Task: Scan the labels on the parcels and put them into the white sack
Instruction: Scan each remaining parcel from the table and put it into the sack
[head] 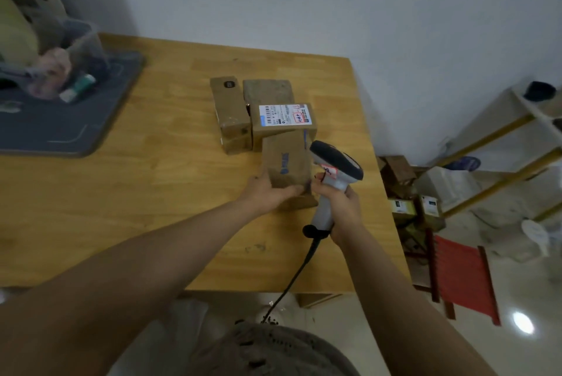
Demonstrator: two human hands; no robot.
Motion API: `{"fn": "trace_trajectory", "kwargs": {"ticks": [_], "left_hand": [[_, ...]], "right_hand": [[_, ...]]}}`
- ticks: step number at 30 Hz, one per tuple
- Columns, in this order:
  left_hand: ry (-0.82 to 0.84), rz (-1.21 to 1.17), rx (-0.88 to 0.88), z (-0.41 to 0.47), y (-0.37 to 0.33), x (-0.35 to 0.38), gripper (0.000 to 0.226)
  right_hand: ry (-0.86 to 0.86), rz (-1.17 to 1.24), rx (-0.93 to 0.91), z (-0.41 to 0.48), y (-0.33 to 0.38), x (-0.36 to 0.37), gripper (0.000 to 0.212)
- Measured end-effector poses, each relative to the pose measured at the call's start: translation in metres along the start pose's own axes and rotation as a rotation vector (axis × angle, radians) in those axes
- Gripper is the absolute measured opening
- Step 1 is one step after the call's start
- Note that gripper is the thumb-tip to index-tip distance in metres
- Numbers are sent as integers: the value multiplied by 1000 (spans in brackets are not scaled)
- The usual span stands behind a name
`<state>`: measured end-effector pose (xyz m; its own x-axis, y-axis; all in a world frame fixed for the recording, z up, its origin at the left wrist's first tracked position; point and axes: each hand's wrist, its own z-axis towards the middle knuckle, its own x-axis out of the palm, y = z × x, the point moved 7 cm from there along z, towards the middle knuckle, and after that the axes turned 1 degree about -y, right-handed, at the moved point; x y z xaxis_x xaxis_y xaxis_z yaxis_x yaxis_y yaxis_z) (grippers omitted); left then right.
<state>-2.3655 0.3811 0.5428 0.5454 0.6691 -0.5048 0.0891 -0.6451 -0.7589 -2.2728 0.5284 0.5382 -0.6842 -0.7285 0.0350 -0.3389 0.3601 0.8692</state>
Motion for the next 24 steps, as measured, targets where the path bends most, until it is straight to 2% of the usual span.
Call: {"fn": "trace_trajectory", "kwargs": {"ticks": [3,5,8,10,11,13,14,17,20,21,24], "left_hand": [[-27,-123,-126,-15,25,-17,86],[-17,-240,-204,-24,43,-27,76],[-63,-304,-303,-34,66,-48,56],[-146,-320,-230,-35,74,-67,58],[-190,-296,-149,-36,73,-76,68],[-232,-182,-23,-39,66,-86,86],[-241,-117,-10,-38,64,-87,85],[-286,-17,-96,-36,70,-91,64],[-304,-22,-165,-41,79,-102,67],[-308,-69,-198,-43,85,-107,63],[-294,-429,-355,-55,113,-118,52]], "right_hand": [[132,-11,-34,-16,-5,30,24],[189,2,-38,-23,-7,46,26],[186,54,-35,-24,-11,54,36],[205,59,-3,-24,-15,60,32],[233,48,21,-25,-18,65,28],[289,8,69,-29,-26,77,30],[308,-14,86,-32,-29,83,34],[357,-60,100,-39,-38,100,41],[415,-60,99,-46,-39,118,37],[421,-68,93,-48,-39,122,38],[432,-48,93,-49,-38,125,36]]}}
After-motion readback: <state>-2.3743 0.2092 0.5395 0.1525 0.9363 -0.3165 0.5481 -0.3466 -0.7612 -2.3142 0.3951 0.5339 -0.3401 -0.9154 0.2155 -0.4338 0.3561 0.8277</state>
